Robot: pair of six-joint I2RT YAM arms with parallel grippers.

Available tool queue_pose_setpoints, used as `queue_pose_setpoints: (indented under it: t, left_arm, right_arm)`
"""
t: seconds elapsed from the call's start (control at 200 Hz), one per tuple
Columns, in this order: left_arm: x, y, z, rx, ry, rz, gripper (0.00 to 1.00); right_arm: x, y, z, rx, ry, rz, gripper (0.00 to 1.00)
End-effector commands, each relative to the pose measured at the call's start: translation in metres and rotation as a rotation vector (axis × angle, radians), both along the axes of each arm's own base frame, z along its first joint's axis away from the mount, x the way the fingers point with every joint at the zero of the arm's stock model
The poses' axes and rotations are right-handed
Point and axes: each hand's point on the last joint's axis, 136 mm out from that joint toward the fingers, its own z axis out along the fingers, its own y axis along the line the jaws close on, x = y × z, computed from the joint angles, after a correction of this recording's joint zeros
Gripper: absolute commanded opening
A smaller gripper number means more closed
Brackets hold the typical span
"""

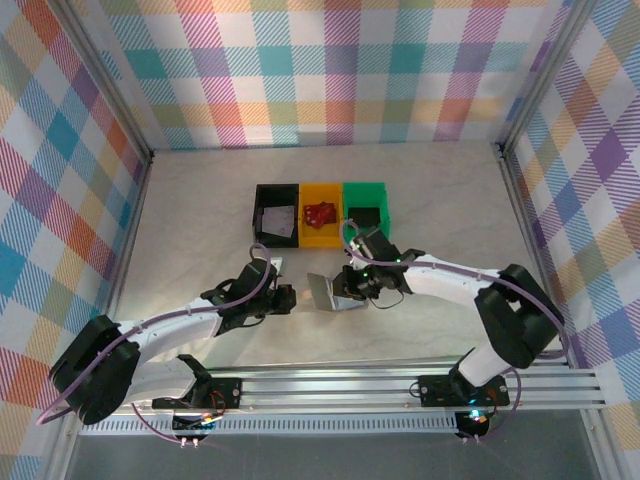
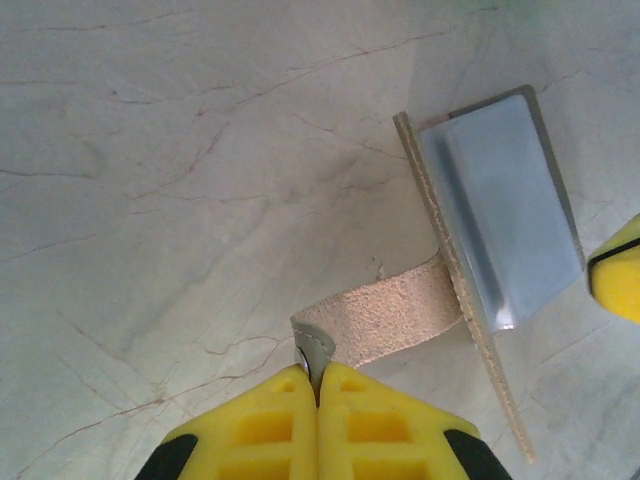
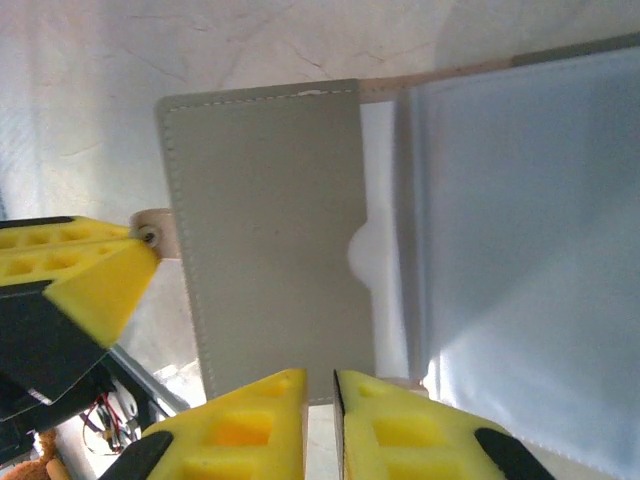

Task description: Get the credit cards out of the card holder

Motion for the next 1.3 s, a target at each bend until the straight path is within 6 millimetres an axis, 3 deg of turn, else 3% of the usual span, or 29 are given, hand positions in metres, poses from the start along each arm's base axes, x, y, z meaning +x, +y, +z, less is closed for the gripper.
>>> queue_pose_setpoints:
  t: [0.0,0.065,0.2,0.42,0.605,0.82,1.055,1.295]
  left_arm:
    - [0.0,0.006,-0.002,0.037,0.005,-0.023,0.02]
    - [0.001,0.007,-0.001,0.048,0.008,-0.029,0.07]
    - [0.004,0.01,0.003,0.059,0.008,-0.031,0.26]
    - [0.008,0.012,0.021,0.054,-0.003,-0.014,0.63]
    - [0.012,0.017,0.041,0.056,-0.012,0.031,0.79]
    - [0.006,0.022,0.026,0.084,0.1,0.089,0.8]
    - [0.005,0.025,-0.003,0.171,0.241,0.169,0.79]
    - [0.008,0.015,-0.017,0.264,0.314,0.182,0.77]
  right_arm:
    - [0.007,0.014,0.003,-0.003,0.001,-0.02,0.14]
    - [0.009,0.015,-0.006,-0.033,0.018,-0.037,0.12]
    - [0.01,0.026,-0.015,-0.069,0.024,-0.037,0.1]
    - [0.011,0.034,-0.029,-0.131,0.017,-0.055,0.07]
    - [0.013,0.034,-0.04,-0.188,0.015,-0.063,0.06]
    - [0.011,0.035,-0.049,-0.201,0.032,-0.064,0.05]
    - [0.01,0.04,-0.038,-0.15,0.007,-0.039,0.02]
    - [0.005,0.05,-0.031,-0.082,0.005,0.002,0.0]
